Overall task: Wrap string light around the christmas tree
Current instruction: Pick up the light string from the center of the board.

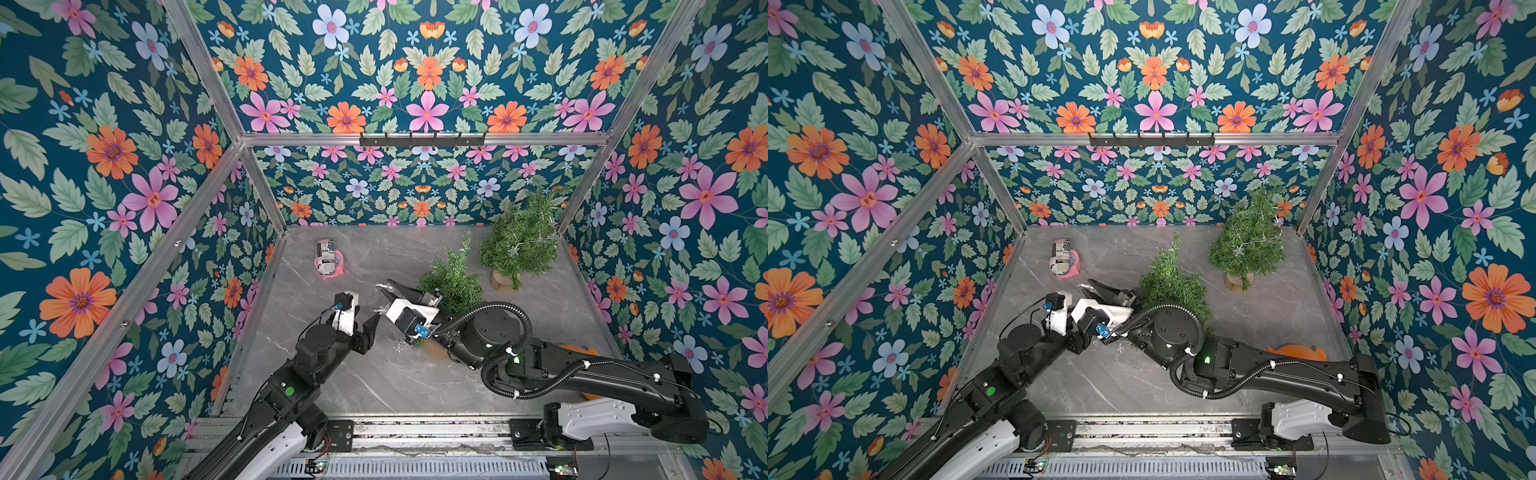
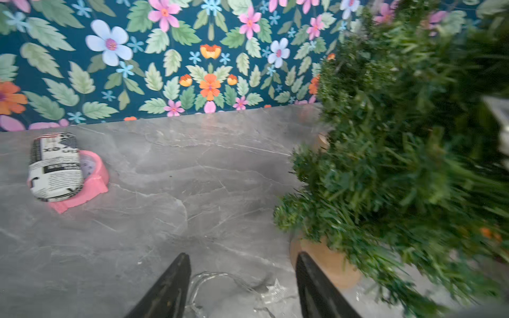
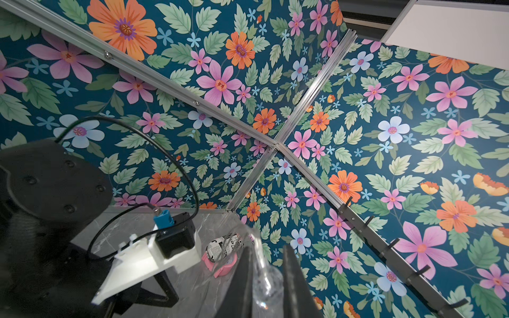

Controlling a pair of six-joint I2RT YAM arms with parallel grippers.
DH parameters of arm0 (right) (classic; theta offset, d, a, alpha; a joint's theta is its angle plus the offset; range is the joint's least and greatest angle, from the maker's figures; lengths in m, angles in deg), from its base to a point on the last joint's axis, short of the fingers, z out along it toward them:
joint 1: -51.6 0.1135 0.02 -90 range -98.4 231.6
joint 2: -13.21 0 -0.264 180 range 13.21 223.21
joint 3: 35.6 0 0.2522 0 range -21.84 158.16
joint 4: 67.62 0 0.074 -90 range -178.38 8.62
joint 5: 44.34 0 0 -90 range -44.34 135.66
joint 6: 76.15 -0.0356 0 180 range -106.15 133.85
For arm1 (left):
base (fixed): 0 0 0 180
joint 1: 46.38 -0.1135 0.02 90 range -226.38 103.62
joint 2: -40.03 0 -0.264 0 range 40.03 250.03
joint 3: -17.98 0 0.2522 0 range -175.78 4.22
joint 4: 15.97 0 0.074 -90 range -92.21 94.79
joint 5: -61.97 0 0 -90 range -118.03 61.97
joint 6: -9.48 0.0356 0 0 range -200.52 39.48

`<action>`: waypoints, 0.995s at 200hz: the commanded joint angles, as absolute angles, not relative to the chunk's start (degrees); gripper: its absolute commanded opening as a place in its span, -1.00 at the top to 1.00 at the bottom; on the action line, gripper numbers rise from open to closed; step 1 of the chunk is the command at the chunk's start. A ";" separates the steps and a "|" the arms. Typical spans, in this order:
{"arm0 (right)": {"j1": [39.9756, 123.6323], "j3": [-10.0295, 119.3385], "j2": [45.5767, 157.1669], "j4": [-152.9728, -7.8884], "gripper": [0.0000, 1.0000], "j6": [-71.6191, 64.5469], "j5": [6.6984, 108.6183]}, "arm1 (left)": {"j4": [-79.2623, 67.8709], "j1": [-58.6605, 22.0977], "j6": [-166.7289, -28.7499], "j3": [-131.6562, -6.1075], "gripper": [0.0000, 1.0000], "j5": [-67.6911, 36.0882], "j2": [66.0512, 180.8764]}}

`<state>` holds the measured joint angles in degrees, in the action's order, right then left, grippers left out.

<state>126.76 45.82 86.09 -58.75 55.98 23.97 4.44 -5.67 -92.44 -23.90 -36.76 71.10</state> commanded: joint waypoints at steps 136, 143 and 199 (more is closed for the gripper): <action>126.83 30.85 72.19 -57.01 0.91 42.62 24.58 | -20.57 -5.73 -65.41 -42.69 1.00 -48.86 80.85; 126.87 30.10 71.41 -57.62 0.87 41.31 26.25 | -20.96 -5.74 -64.64 -43.41 1.00 -48.61 81.58; 126.91 27.62 70.98 -61.18 0.77 34.97 32.79 | -25.20 -5.73 -62.30 -47.18 1.00 -49.95 85.06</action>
